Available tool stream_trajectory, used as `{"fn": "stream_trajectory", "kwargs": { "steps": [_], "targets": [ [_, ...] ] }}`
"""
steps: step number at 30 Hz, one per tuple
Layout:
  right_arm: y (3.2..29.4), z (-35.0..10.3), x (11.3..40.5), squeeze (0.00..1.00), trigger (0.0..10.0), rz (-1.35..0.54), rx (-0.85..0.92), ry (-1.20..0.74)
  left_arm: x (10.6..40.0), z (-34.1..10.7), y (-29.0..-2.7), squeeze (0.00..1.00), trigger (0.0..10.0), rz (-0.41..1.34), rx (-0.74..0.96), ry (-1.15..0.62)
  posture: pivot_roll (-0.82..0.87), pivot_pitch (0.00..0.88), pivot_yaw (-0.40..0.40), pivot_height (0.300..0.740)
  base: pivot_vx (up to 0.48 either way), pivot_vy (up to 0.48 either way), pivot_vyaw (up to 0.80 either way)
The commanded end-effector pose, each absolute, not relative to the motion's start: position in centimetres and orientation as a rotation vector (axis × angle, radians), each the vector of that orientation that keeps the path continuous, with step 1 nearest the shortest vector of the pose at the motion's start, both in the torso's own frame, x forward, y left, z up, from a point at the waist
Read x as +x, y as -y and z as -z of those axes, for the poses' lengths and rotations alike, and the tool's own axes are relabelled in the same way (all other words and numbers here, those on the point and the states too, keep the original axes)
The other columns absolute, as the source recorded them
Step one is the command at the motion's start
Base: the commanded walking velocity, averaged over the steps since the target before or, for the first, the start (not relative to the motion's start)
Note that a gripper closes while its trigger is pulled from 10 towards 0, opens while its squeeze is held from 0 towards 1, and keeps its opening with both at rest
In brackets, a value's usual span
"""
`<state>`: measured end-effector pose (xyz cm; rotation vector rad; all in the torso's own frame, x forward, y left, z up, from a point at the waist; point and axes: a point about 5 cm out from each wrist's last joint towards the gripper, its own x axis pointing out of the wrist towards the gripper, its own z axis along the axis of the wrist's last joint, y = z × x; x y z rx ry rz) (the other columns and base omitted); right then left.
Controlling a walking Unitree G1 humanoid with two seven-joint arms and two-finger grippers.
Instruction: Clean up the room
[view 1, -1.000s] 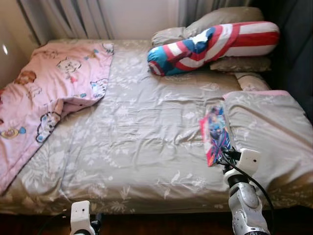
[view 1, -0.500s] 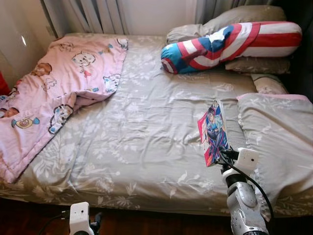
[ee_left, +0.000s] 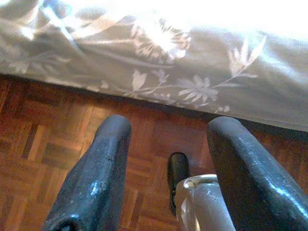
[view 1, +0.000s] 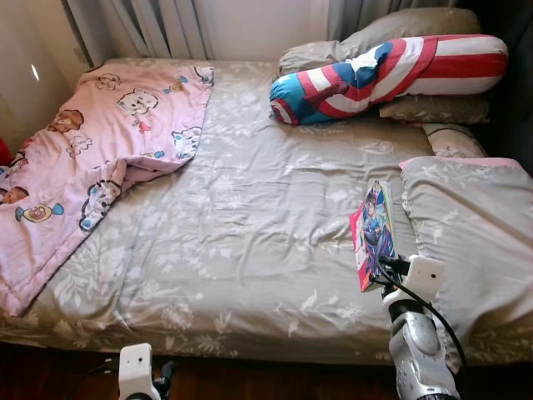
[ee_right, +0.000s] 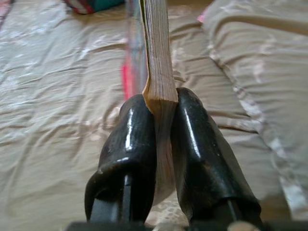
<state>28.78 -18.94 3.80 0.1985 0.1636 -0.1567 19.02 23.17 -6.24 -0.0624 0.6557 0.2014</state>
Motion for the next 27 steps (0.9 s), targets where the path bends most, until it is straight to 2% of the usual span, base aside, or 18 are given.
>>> {"fn": "stream_trajectory", "kwargs": {
  "steps": [1, 16, 27],
  "targets": [
    [19.14, -4.61, 29.19, 0.00, 10.0, 0.160, 0.193, -0.122, 18.50, 6.49, -23.38, 0.00, 10.0, -0.208, -0.064, -0.674, 0.02, 0.146, -0.016, 0.730, 0.255, 0.000, 0.00],
    [18.88, -4.61, 29.23, 0.00, 10.0, 0.153, 0.184, -0.123, 18.58, 6.49, -23.19, 0.00, 10.0, -0.200, -0.069, -0.672, 0.02, 0.149, -0.016, 0.730, 0.266, 0.000, 0.00],
    [18.61, -4.42, 29.18, 0.00, 10.0, 0.115, 0.151, -0.139, 19.16, 6.18, -23.04, 0.00, 10.0, -0.195, -0.075, -0.649, 0.01, 0.142, -0.011, 0.730, 0.000, 0.000, 0.00]
  ]
}}
